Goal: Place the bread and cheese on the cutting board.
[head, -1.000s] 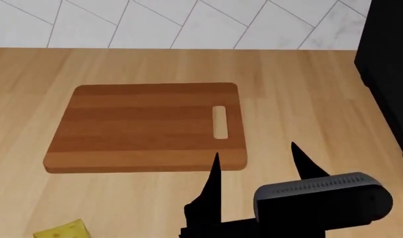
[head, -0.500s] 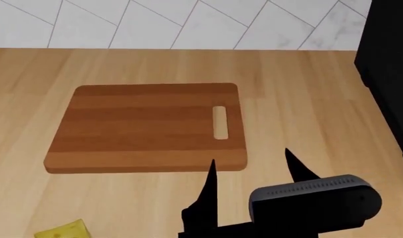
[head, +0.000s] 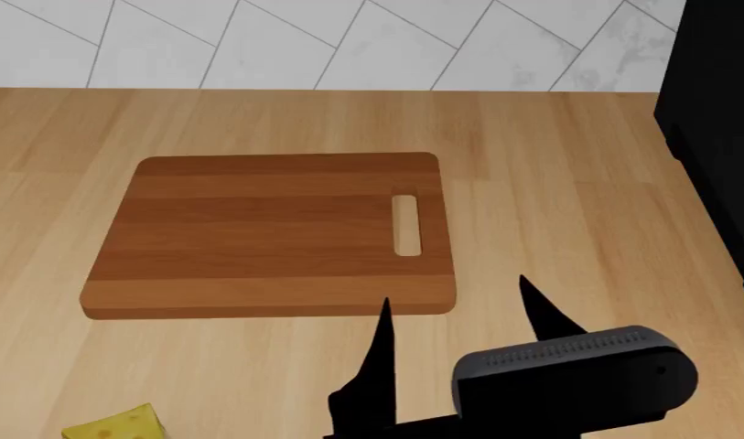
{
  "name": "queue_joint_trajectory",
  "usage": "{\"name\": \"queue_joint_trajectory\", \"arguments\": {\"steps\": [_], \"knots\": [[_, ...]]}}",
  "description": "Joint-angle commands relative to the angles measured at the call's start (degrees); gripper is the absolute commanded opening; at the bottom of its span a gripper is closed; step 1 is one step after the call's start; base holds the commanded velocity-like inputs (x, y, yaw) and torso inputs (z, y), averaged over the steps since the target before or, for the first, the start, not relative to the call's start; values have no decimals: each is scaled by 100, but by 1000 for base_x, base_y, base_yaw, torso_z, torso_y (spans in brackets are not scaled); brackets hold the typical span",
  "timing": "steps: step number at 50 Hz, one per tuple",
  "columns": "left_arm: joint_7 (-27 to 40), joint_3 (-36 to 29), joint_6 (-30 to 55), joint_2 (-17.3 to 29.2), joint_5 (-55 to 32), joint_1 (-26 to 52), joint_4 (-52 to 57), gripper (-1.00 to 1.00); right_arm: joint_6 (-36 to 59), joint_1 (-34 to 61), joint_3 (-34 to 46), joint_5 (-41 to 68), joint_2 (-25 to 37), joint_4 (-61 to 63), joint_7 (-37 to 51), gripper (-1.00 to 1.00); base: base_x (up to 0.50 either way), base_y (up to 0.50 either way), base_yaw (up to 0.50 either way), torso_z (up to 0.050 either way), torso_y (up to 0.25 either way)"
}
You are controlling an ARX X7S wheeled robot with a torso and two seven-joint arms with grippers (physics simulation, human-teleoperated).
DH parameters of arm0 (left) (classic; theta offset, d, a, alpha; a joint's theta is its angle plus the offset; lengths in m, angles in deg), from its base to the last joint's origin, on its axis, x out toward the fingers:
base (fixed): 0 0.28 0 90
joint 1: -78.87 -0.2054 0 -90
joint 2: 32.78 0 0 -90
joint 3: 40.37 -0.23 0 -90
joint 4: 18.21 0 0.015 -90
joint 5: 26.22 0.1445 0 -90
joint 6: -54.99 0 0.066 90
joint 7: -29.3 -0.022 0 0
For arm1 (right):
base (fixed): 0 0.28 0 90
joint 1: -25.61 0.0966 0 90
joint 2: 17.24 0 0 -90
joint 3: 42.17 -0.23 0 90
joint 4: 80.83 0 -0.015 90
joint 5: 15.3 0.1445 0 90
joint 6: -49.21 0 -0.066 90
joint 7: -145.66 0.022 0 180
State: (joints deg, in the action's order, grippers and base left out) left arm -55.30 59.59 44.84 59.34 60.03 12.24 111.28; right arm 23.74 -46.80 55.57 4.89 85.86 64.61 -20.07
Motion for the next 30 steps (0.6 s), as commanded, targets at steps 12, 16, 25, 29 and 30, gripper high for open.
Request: {"name": "queue_joint_trajectory", "arguments": {"steps": [12,16,25,29,30], "knots": [[-540,-1122,579,-210,864,3649,-3156,-100,-138,18,-81,54,-82,-129,-33,100,0,0,0,0,0],[-535,-1393,713,-194,454,4255,-3369,-100,-181,-7,-96,63,-59,-152,-27,100,0,0,0,0,0],[3055,-1679,820,-207,-4142,5205,-4179,-100,-184,10,-138,108,-31,-145,6,100,0,0,0,0,0],[4612,-1701,26,-202,-6055,5647,-5335,-100,-195,7,-109,118,-18,-148,22,100,0,0,0,0,0],[4799,-1753,-256,-199,-6342,5774,-5745,-100,-184,14,-118,122,-11,-136,30,100,0,0,0,0,0]]}}
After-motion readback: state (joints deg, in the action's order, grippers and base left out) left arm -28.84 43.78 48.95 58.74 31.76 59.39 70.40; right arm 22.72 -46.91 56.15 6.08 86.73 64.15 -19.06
